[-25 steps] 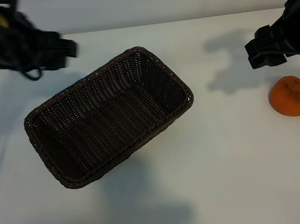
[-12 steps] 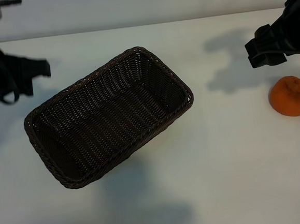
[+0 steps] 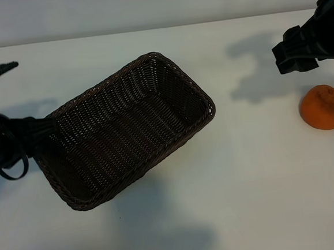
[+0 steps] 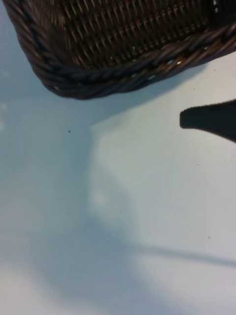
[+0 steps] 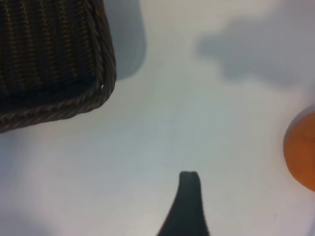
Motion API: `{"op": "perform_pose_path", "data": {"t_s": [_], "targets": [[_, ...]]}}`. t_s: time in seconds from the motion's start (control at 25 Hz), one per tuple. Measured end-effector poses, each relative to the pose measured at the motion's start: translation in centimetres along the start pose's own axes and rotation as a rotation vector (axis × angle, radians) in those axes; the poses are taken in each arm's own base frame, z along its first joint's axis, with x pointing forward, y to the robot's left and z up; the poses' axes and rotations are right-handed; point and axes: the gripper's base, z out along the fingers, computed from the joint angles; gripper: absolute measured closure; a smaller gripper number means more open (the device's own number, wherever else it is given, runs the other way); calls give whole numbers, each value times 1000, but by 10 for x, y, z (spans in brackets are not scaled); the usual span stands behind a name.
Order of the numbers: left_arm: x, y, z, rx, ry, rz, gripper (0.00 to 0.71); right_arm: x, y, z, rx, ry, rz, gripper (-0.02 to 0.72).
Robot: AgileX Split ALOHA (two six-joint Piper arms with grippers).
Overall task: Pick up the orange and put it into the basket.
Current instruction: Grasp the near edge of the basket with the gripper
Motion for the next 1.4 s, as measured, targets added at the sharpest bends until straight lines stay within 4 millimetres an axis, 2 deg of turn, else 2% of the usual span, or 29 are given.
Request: {"op": "perform_pose_path", "data": {"t_s": [0.24,0.68,1.04,1.4], "targets": [[4,2,12,-7,-18,-59,119,0,0,0,0,-4,0,108],[3,-14,51,37,34,-131,119,0,0,0,0,-4,-1,108],[6,-15,60,25,70,-152,119,0,0,0,0,-4,-1,108],[10,-20,82,14,120,-174,119,0,0,0,0,-4,-1,108]]}}
